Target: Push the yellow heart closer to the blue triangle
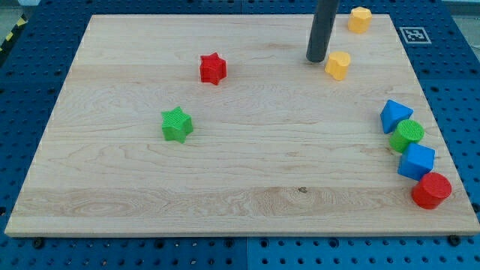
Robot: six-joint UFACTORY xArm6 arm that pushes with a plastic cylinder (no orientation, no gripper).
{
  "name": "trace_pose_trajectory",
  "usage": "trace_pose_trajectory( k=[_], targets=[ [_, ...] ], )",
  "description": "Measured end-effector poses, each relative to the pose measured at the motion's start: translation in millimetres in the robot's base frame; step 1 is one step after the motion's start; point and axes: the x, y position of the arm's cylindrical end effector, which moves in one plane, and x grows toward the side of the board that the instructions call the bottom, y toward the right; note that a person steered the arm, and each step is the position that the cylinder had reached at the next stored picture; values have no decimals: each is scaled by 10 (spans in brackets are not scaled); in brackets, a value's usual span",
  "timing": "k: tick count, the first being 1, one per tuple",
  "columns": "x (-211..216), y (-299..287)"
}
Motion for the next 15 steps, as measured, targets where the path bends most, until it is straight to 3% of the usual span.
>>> trace_pose_trajectory(
  k=[6, 8, 10, 11, 15],
  targets=[
    [326, 588],
    [652, 626],
    [297, 712],
    [501, 871],
    [533, 1385]
  ],
)
